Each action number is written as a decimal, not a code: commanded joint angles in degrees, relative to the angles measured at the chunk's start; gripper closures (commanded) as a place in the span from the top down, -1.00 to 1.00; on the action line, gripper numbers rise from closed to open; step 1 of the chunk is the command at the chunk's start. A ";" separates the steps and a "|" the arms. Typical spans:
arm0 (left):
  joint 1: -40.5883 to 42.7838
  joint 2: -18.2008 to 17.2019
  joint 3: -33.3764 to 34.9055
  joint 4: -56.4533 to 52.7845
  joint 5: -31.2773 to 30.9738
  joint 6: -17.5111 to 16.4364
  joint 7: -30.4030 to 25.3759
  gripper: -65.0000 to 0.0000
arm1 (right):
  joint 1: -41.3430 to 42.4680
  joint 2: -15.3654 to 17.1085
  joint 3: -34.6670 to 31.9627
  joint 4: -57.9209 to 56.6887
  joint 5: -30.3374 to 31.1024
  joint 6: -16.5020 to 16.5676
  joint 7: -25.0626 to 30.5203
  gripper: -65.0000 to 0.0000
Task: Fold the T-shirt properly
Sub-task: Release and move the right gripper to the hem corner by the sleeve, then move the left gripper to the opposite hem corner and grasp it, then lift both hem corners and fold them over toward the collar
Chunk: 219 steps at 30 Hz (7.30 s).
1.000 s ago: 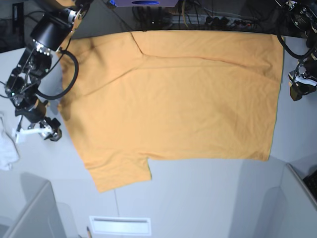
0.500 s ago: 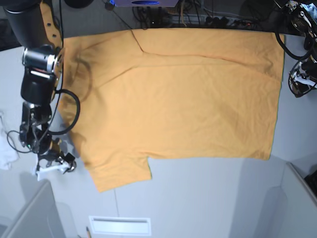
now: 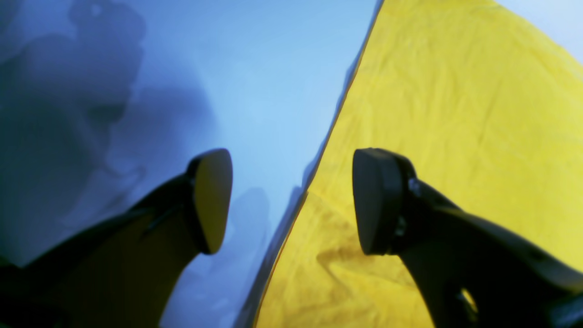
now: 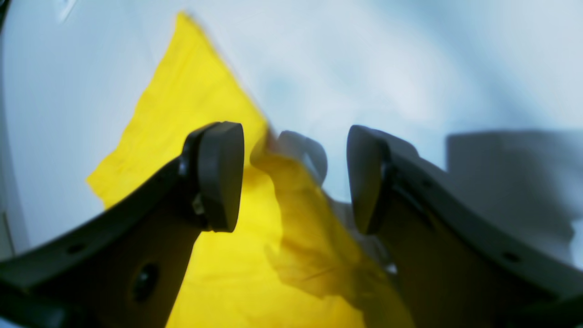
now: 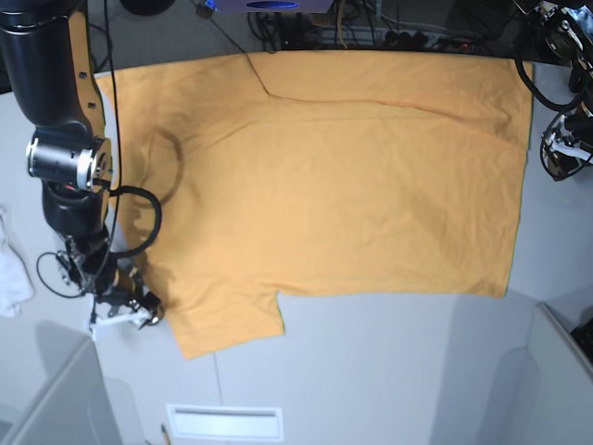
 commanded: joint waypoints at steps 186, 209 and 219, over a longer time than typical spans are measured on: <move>-17.64 2.49 21.61 -2.41 15.73 -3.76 -8.90 -1.00 | -39.34 -1.71 21.61 80.44 0.49 1.81 -35.97 -1.00; -11.39 2.23 21.43 5.15 15.82 -3.76 -3.80 -1.00 | -50.85 -6.28 31.98 97.76 5.50 2.07 -43.89 -1.00; -8.32 2.23 21.43 6.30 15.82 -3.76 -3.71 -1.00 | -57.36 -5.84 37.43 98.20 15.61 2.07 -44.33 -1.00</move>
